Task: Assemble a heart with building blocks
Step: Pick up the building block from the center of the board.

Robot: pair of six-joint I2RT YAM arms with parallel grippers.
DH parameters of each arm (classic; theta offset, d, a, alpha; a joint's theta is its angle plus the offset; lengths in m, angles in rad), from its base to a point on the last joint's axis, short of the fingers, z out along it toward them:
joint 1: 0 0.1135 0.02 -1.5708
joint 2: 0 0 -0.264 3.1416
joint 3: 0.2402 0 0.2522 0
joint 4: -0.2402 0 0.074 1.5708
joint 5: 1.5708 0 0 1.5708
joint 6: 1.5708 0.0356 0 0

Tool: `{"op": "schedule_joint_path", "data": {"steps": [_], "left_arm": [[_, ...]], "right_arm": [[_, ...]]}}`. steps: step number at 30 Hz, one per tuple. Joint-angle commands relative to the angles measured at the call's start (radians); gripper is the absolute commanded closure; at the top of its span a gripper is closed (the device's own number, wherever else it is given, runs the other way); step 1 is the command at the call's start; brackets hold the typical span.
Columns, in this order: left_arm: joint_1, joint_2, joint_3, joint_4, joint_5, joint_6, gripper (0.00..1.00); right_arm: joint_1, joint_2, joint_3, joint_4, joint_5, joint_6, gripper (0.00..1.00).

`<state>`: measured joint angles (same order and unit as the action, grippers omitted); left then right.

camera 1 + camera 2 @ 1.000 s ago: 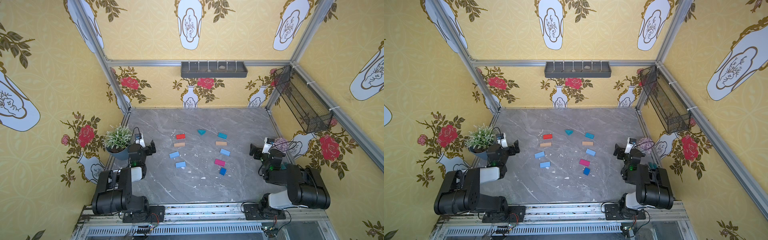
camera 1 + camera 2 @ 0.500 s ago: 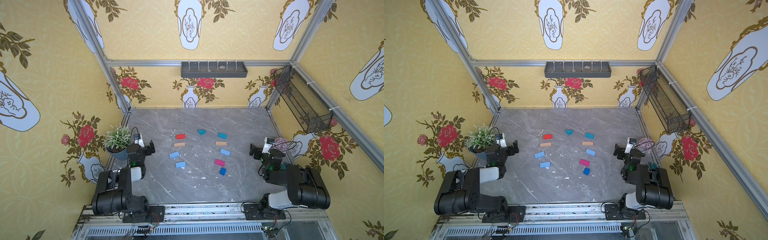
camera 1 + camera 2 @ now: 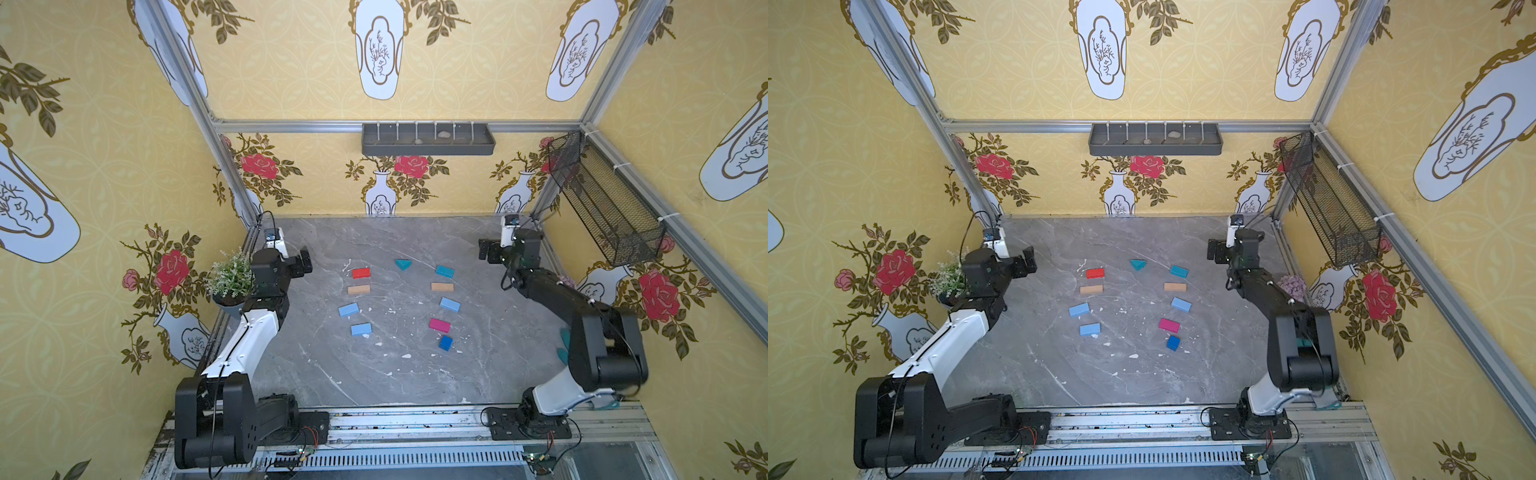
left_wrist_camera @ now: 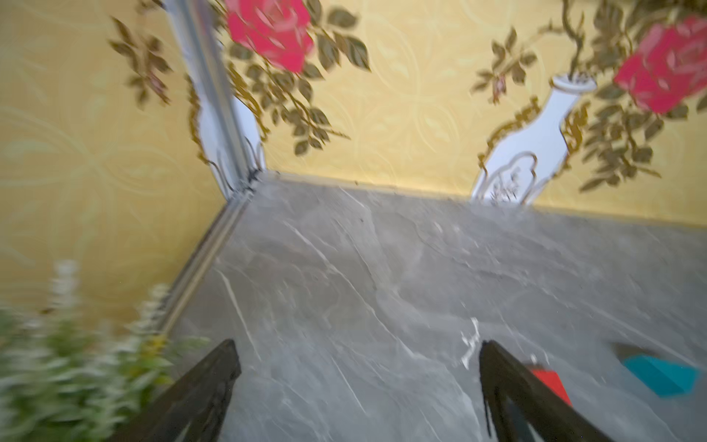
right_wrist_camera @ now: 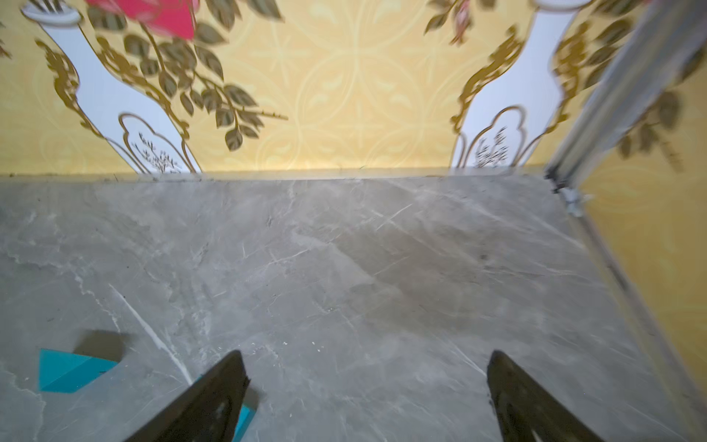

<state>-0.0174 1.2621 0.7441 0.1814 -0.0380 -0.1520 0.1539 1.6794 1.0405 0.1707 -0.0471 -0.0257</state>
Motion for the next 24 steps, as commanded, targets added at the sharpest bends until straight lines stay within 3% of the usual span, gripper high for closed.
{"op": "schedule_joint_path", "data": {"steps": [1,7,10,16,24], "left_arm": [[-0.042,0.023,0.006,-0.235,0.032,-0.041,0.01],[-0.108,-0.004,-0.002,-0.343,0.013,-0.050,0.00],[-0.112,0.002,0.015,-0.390,0.015,-0.048,0.06],[-0.121,0.017,0.034,-0.428,0.015,-0.041,0.14],[-0.125,0.052,0.049,-0.433,0.009,-0.037,0.15]], "right_arm": [[0.093,0.169,0.209,-0.343,-0.049,-0.088,0.02],[0.187,0.457,0.569,-0.523,0.021,-0.135,0.02],[0.212,0.560,0.681,-0.591,0.058,-0.169,0.02],[0.249,0.613,0.734,-0.590,-0.012,-0.215,0.03],[0.300,0.654,0.793,-0.626,-0.068,-0.230,0.02]]}}
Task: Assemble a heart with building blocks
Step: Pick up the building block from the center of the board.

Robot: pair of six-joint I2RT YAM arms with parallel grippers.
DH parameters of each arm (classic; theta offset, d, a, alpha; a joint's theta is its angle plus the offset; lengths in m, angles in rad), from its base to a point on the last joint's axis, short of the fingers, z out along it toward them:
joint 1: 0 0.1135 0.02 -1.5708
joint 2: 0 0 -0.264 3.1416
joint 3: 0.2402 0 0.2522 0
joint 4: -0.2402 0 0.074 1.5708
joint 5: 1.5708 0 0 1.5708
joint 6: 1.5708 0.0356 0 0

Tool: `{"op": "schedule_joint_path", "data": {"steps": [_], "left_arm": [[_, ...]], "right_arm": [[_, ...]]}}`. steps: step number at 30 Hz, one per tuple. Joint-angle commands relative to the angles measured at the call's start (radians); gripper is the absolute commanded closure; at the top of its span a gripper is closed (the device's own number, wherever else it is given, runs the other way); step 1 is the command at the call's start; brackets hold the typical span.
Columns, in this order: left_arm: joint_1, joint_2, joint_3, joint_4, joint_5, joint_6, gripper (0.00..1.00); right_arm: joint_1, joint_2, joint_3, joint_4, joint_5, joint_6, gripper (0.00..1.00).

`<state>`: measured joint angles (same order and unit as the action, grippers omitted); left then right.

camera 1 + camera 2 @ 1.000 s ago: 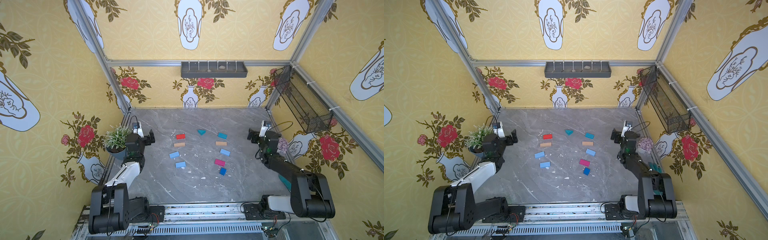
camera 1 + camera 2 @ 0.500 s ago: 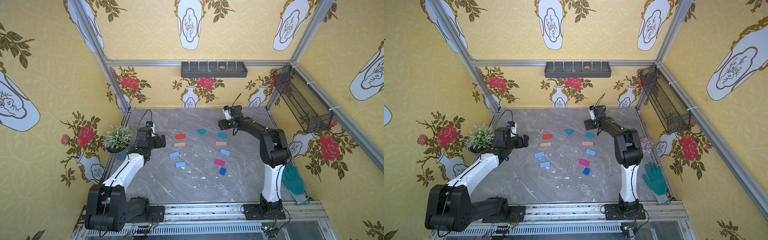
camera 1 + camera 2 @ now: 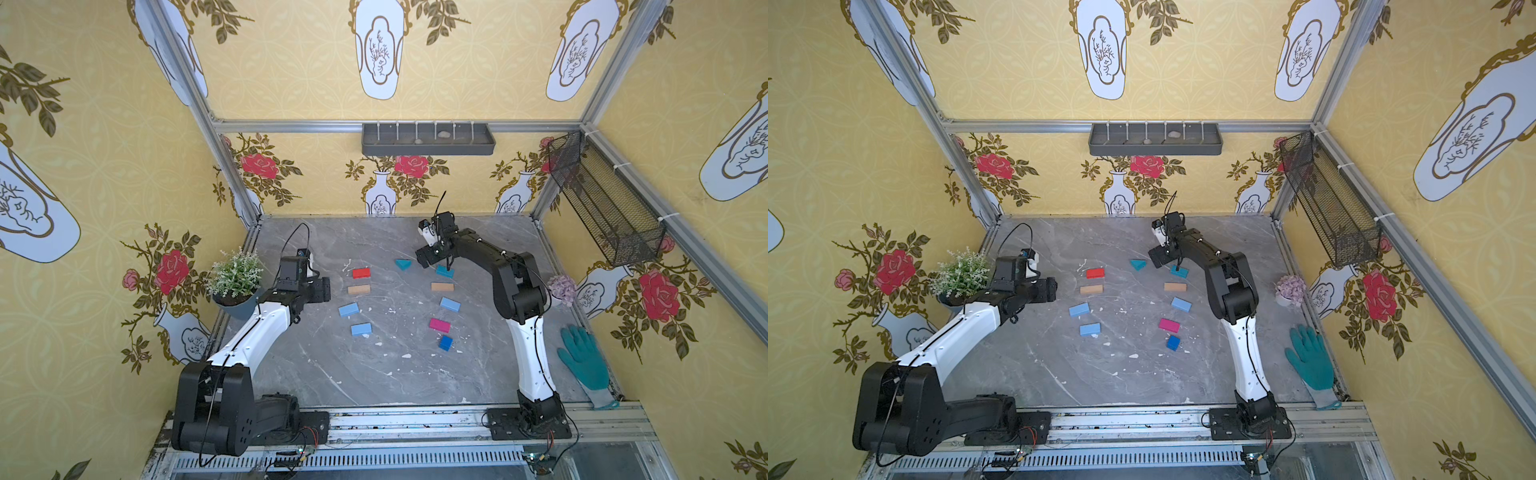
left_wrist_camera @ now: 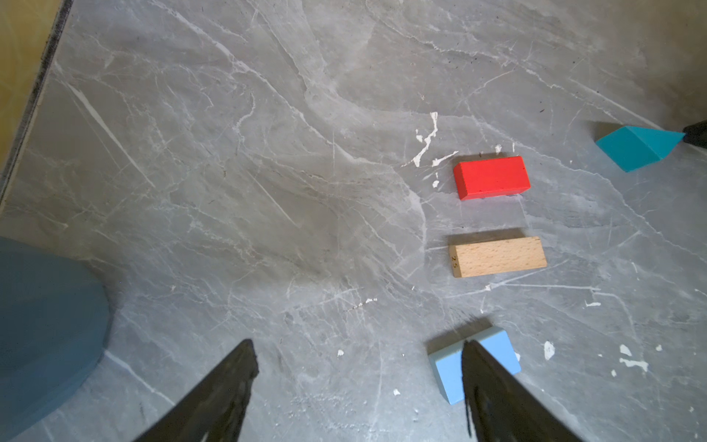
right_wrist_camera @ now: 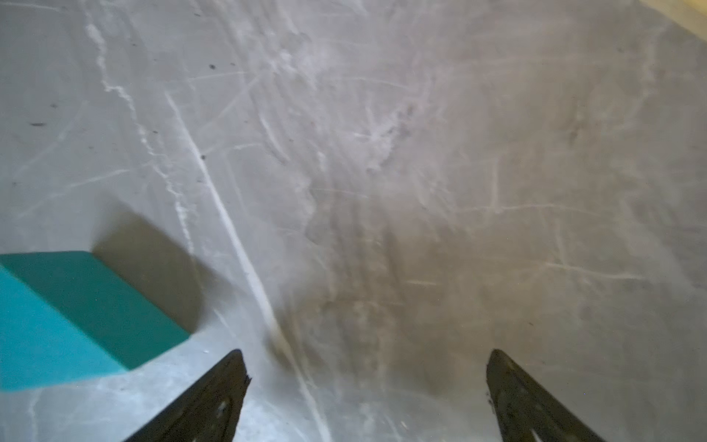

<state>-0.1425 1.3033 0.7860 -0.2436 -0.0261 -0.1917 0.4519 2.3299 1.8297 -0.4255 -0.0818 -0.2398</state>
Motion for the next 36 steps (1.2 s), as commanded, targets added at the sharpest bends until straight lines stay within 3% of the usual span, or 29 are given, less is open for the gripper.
{"op": "schedule_joint_path", "data": {"steps": [1,16,24,36], "left_arm": [[0.001,0.014,0.008,-0.008,-0.003,0.004,0.14],[0.001,0.047,0.021,-0.013,0.000,0.015,0.16],[0.000,0.044,0.019,-0.017,-0.005,0.024,0.18],[0.001,0.057,0.023,-0.008,-0.008,0.026,0.21]], "right_arm": [[0.003,0.000,0.003,-0.033,-0.047,-0.016,0.02],[0.059,0.066,0.144,-0.105,-0.163,-0.078,0.02],[0.075,0.056,0.138,-0.127,-0.206,-0.093,0.02],[0.098,0.151,0.254,-0.125,-0.203,-0.087,0.02]]}}
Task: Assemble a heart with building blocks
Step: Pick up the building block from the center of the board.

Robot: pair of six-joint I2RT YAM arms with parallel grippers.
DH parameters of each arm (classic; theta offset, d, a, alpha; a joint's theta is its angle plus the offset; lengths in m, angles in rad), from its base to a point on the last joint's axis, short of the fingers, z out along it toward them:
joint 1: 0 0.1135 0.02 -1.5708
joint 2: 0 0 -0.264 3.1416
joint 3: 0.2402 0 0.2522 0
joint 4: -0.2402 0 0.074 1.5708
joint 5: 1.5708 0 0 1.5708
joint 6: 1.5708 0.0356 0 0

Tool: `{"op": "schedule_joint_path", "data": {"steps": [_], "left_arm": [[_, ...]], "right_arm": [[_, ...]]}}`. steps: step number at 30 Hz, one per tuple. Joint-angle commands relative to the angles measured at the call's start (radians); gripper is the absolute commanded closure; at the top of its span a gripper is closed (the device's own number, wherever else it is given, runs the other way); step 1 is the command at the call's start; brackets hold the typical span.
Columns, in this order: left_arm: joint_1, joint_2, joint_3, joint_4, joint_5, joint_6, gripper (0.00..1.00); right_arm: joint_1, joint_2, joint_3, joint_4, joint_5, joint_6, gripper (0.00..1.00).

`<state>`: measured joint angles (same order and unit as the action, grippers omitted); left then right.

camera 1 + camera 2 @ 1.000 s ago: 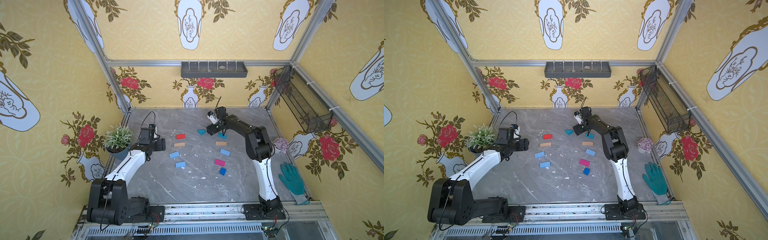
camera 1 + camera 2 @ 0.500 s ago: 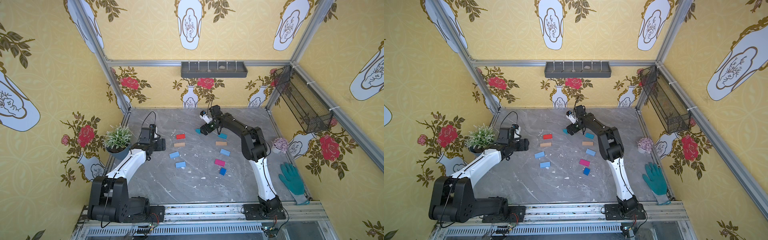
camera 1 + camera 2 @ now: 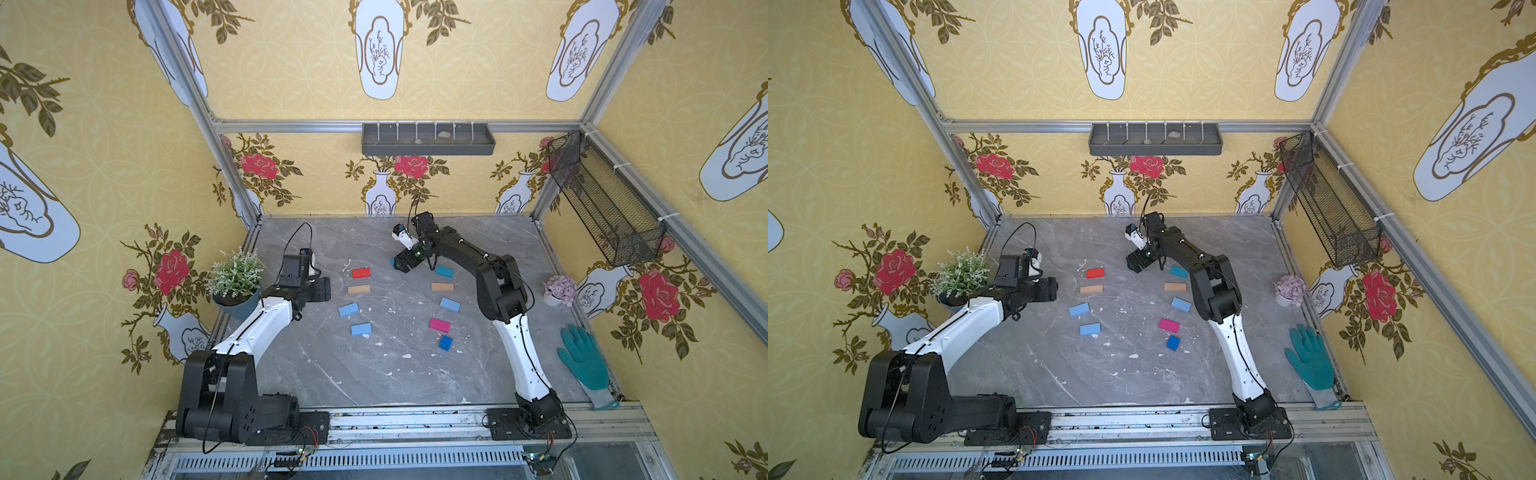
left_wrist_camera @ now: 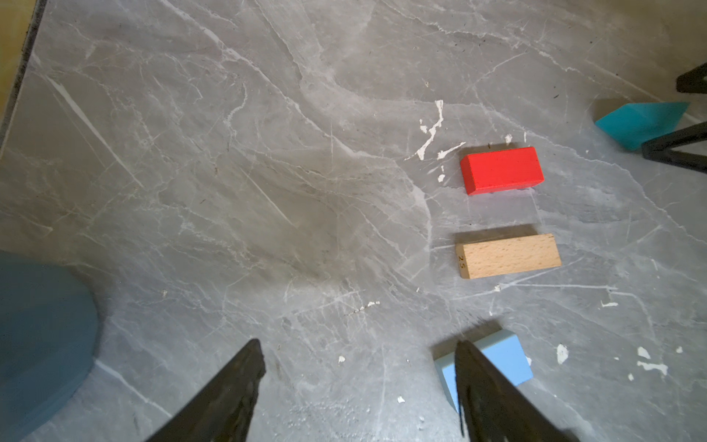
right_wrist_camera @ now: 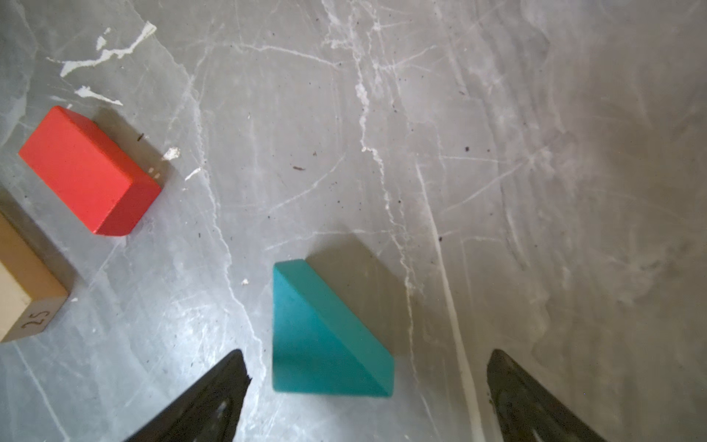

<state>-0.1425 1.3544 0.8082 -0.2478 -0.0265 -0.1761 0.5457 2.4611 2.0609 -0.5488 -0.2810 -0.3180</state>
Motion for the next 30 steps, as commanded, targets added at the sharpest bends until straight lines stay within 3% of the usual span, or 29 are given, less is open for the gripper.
{"op": "schedule_joint_path", "data": {"steps": [1,5,16,30], "left_arm": [[0.000,0.008,0.002,-0.004,-0.008,0.010,0.21],[0.000,0.006,-0.001,-0.005,-0.011,0.013,0.23],[0.001,0.026,0.007,0.005,-0.015,0.013,0.25],[0.000,0.046,0.020,0.018,-0.006,0.006,0.26]], "right_arm": [[0.005,0.028,0.050,-0.004,-0.002,-0.009,0.03],[0.006,0.050,0.076,-0.003,-0.001,-0.007,0.00],[0.006,0.045,0.060,-0.019,-0.002,-0.017,0.43],[0.018,-0.113,-0.194,0.068,-0.002,0.012,0.53]]}}
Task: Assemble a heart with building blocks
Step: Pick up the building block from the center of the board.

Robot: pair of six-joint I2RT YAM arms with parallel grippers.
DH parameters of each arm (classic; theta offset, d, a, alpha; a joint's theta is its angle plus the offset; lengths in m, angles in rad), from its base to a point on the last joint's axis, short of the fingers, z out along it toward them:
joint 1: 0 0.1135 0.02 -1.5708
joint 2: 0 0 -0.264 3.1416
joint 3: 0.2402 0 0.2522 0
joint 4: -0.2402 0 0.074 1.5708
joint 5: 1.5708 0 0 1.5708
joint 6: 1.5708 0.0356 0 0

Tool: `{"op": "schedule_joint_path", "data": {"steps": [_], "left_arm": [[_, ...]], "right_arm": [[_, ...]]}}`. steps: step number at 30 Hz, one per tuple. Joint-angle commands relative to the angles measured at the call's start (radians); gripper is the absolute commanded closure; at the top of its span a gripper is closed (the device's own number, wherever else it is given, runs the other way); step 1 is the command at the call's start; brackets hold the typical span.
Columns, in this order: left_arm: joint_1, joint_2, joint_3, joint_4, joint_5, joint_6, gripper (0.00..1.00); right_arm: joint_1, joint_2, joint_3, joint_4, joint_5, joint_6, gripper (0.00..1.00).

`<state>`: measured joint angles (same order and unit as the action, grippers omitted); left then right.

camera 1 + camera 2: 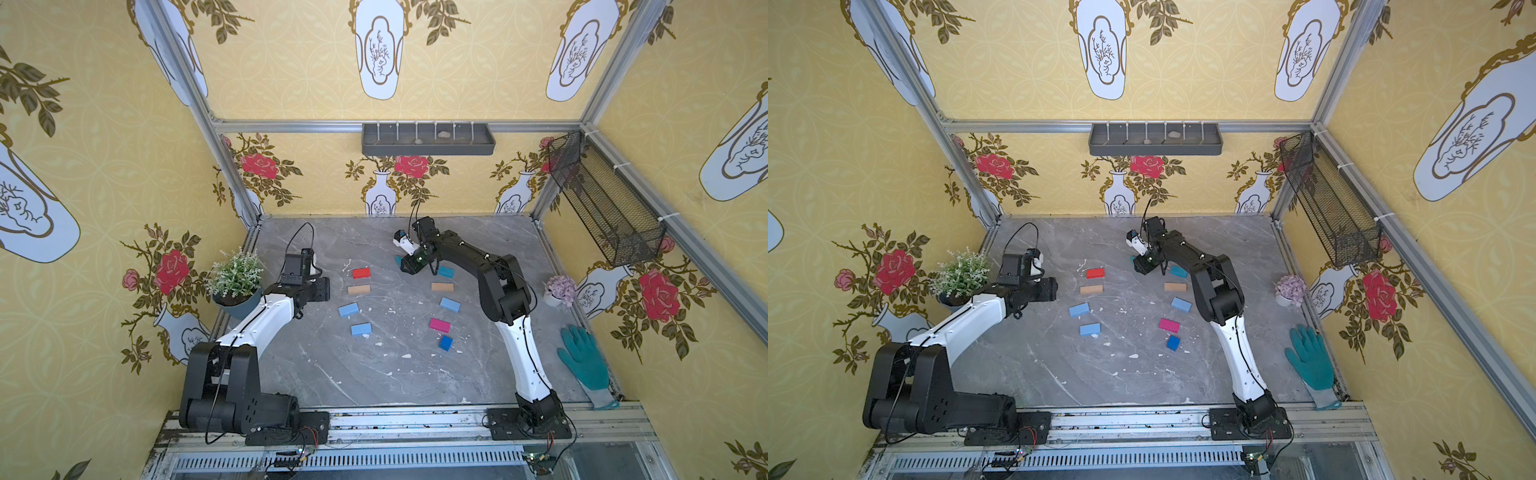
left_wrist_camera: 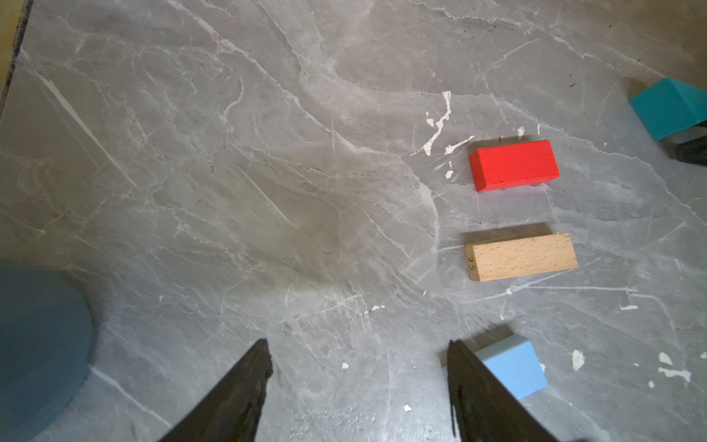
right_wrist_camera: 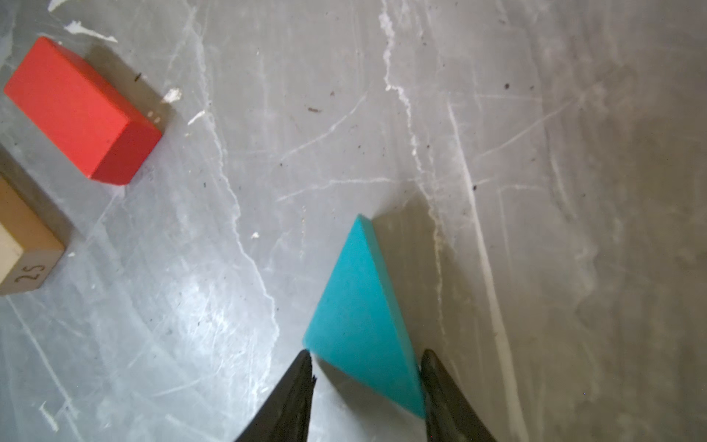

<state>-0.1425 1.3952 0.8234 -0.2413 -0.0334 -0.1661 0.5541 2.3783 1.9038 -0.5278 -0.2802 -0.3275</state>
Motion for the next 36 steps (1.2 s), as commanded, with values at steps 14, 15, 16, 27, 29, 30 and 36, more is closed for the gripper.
{"op": "schedule_joint_path", "data": {"steps": [14,15,16,27,29,30,36], "left_arm": [[0.001,-0.002,0.005,0.005,-0.010,-0.001,0.16],[0.000,-0.004,0.002,0.004,-0.013,0.001,0.16],[0.001,-0.004,0.002,0.005,-0.013,0.001,0.16],[0.001,0.001,0.000,0.005,-0.017,0.012,0.17],[0.000,0.008,0.002,0.007,-0.016,0.013,0.17],[0.001,0.009,0.006,0.007,-0.015,0.011,0.17],[0.003,0.019,0.013,0.012,-0.013,0.015,0.18]], "right_arm": [[0.025,-0.004,-0.009,0.107,0.128,0.078,0.06],[0.025,0.006,0.007,0.102,0.130,0.078,0.06],[0.025,0.015,0.020,0.098,0.128,0.076,0.07],[0.026,0.071,0.110,0.042,0.099,0.061,0.56],[0.024,0.069,0.111,0.031,0.091,0.058,0.59],[0.023,0.068,0.108,0.027,0.089,0.056,0.62],[0.025,0.040,0.097,-0.002,0.069,0.038,0.74]]}}
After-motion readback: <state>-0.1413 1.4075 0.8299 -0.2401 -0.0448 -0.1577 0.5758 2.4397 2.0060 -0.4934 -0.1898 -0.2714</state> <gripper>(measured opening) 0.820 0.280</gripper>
